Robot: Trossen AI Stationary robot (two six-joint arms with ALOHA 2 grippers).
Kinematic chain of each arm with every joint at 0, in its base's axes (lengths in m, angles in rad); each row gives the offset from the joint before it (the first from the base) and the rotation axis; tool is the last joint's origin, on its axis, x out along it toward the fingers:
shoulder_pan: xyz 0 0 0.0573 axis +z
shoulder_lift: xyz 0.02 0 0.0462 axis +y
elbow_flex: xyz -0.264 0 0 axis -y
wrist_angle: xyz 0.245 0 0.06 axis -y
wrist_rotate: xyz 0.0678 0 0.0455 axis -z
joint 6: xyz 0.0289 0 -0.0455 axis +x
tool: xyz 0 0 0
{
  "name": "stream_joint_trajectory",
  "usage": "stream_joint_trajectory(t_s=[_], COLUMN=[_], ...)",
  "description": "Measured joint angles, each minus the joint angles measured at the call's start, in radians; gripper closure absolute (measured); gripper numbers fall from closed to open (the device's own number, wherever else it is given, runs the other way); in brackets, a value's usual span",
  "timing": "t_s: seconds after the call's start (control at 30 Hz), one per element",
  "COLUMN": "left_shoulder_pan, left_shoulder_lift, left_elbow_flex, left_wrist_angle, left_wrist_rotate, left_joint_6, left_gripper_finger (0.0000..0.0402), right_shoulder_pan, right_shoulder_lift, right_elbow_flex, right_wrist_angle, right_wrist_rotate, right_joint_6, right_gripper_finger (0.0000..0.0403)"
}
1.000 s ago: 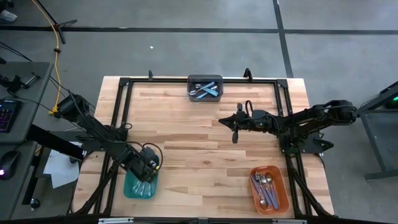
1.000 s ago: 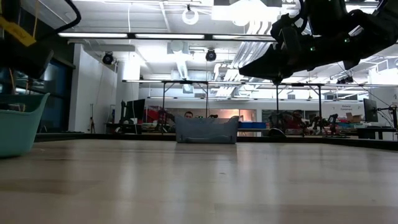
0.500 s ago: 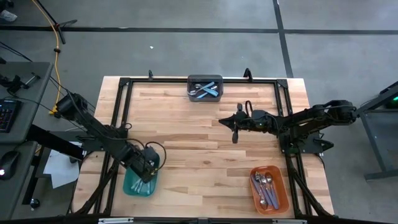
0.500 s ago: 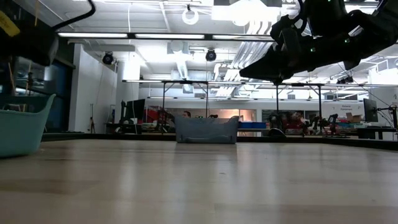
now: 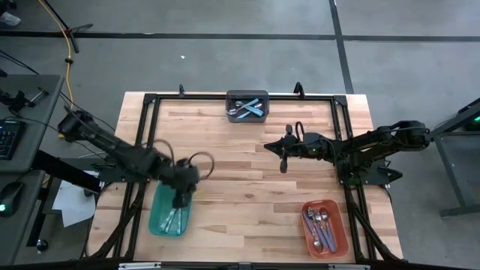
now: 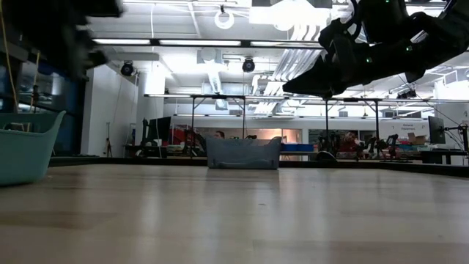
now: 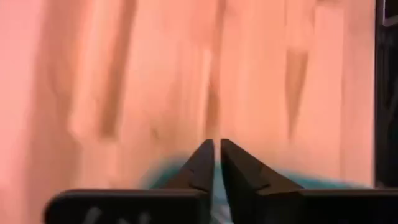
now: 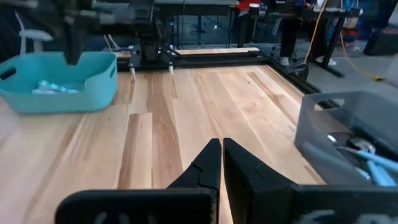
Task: Sort silverware by color (type)
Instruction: Return to Home Position
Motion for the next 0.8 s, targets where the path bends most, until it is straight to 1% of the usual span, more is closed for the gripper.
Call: stream_joint_trajectory(t_s=[0.03, 0.1, 0.2, 0.27, 0.37, 0.43, 0.53, 0.6, 0.7, 0.8], left_shoulder_pan=[0.036, 0.116, 0.241, 0.323, 0.424, 0.483, 0.568, 0.620, 0.675, 0.720], left_shoulder_lift=[-0.003, -0.007, 0.000, 0.013, 0.035, 0.047, 0.061, 0.066, 0.069, 0.068], left_elbow_flex=[0.000, 0.000, 0.000, 0.000, -0.001, -0.022, -0.084, -0.134, -0.210, -0.284], left_wrist_angle=[0.024, 0.068, 0.156, 0.233, 0.351, 0.470, 0.646, 0.748, 0.875, 1.014], left_wrist_rotate=[0.006, 0.040, 0.136, 0.190, 0.249, 0.301, 0.418, 0.470, 0.478, 0.481], left_joint_6=[0.064, 0.205, 0.394, 0.507, 0.652, 0.731, 0.782, 0.782, 0.789, 0.802], left_gripper_finger=[0.0389, 0.0398, 0.0397, 0.0400, 0.0401, 0.0401, 0.0401, 0.0401, 0.0401, 0.0401], right_shoulder_pan=[0.000, 0.000, -0.010, -0.034, -0.094, -0.143, -0.216, -0.250, -0.268, -0.250], right_shoulder_lift=[0.000, 0.000, 0.000, 0.000, 0.000, 0.000, 0.000, 0.000, 0.000, 0.000], right_elbow_flex=[0.000, 0.000, 0.000, 0.000, 0.000, 0.000, 0.000, 0.000, 0.000, 0.000], right_wrist_angle=[0.000, 0.004, 0.005, 0.006, 0.015, 0.035, 0.069, 0.079, 0.078, 0.073], right_wrist_rotate=[0.000, 0.000, -0.013, -0.070, -0.203, -0.292, -0.376, -0.385, -0.325, -0.259], right_joint_6=[-0.015, -0.044, -0.089, -0.113, -0.148, -0.165, -0.175, -0.194, -0.207, -0.221], right_gripper_finger=[0.0401, 0.0401, 0.0402, 0.0402, 0.0402, 0.0402, 0.0403, 0.0403, 0.0403, 0.0403])
